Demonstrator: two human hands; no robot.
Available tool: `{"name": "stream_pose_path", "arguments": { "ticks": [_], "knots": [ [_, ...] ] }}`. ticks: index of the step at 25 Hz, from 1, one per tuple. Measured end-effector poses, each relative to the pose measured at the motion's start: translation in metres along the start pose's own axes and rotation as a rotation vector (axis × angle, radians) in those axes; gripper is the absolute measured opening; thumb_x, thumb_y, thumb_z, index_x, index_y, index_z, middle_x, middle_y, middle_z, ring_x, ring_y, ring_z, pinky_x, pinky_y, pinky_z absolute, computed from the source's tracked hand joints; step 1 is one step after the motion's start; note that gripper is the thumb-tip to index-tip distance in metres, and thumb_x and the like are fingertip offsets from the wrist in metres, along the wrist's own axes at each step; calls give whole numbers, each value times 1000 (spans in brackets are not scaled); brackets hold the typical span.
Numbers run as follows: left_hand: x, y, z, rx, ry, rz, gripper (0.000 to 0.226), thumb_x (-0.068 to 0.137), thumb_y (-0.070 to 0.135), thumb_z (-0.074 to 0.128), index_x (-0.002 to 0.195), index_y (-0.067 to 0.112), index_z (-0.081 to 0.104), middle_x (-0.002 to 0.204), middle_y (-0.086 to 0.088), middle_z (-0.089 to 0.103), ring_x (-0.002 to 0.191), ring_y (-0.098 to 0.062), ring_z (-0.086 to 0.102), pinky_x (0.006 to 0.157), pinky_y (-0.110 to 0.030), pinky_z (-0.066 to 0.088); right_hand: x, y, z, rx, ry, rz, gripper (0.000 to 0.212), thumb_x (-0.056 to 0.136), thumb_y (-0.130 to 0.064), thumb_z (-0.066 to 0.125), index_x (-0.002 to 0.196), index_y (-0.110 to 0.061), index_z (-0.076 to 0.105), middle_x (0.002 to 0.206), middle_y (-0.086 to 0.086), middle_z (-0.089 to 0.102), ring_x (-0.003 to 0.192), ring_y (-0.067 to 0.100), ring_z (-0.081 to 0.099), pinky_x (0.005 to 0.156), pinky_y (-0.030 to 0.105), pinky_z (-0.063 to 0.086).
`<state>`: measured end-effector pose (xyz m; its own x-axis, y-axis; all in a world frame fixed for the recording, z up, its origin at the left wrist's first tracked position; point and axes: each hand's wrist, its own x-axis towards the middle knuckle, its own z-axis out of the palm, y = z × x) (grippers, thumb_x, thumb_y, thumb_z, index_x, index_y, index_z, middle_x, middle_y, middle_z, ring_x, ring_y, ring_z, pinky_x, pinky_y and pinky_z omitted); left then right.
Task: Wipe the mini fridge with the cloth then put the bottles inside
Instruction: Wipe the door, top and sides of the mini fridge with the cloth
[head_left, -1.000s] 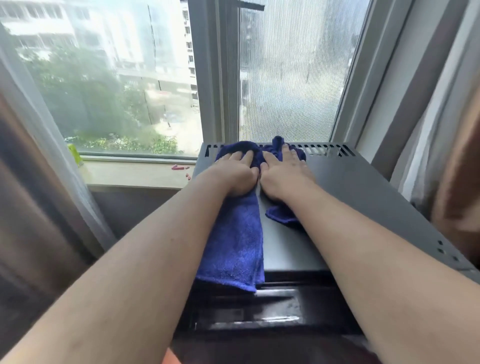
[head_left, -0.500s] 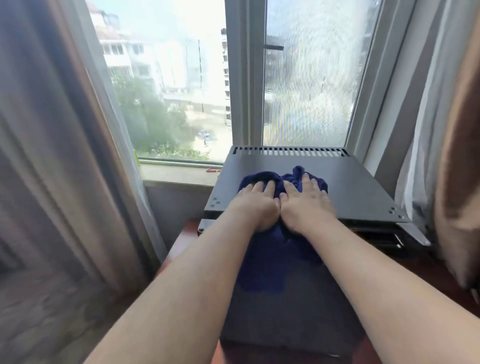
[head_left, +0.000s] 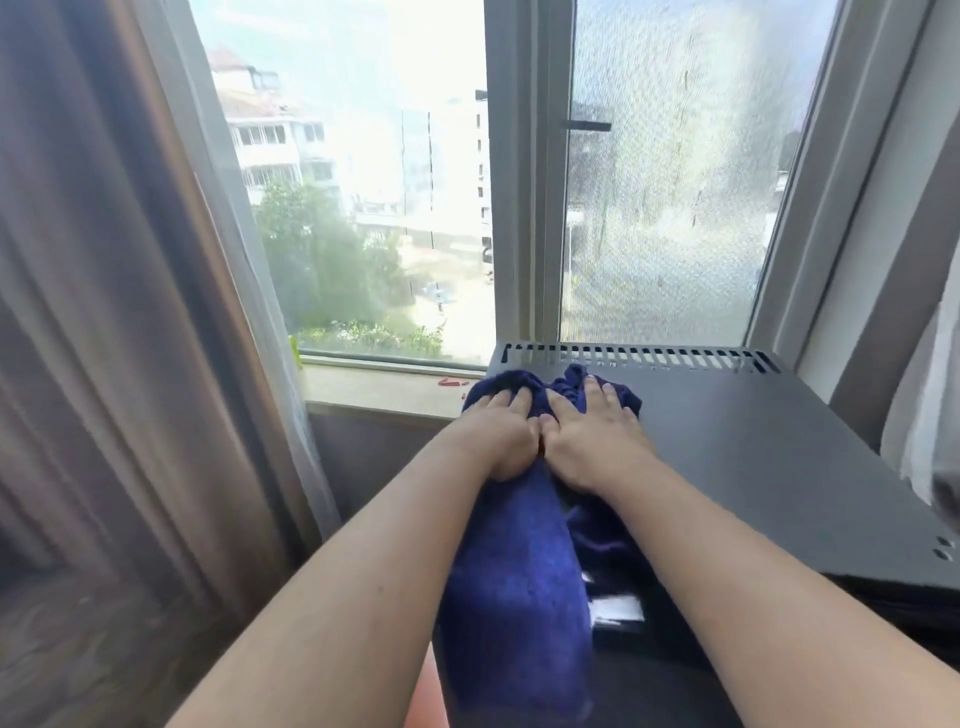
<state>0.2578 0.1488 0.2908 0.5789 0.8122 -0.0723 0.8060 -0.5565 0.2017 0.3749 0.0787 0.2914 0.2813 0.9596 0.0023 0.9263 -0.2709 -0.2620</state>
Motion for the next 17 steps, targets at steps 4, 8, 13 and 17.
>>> {"name": "stream_pose_path", "arguments": {
  "ticks": [4, 8, 13, 17],
  "knots": [
    [59, -23, -4, -40, 24, 38, 62, 110, 37, 25, 163, 11, 8, 170, -14, 11, 157, -30, 9, 127, -41, 9, 59, 1, 3, -1, 0, 21, 57, 105, -49, 20, 160, -35, 13, 169, 9, -9, 155, 25, -9, 125, 45, 0],
    [119, -33, -10, -38, 26, 74, 61, 110, 38, 24, 163, 11, 9, 169, -14, 13, 156, -29, 12, 126, -38, 9, 116, 9, 0, -11, 16, 61, 57, 105, -48, 20, 160, -34, 14, 169, 9, -7, 155, 26, -7, 125, 46, 1],
    [169, -35, -15, -24, 11, 100, 62, 109, 39, 24, 163, 12, 10, 169, -13, 15, 156, -29, 13, 127, -40, 10, 156, 19, 2, -9, 59, 89, 56, 105, -48, 18, 159, -33, 16, 169, 9, -2, 155, 26, -3, 125, 47, 5],
    [171, -30, -13, -4, 24, 105, 63, 108, 40, 24, 162, 11, 11, 167, -15, 18, 154, -33, 17, 126, -44, 14, 148, 26, 2, 28, 75, 68, 54, 106, -46, 19, 159, -35, 16, 169, 8, -2, 156, 24, -1, 126, 44, 5]
  ]
}}
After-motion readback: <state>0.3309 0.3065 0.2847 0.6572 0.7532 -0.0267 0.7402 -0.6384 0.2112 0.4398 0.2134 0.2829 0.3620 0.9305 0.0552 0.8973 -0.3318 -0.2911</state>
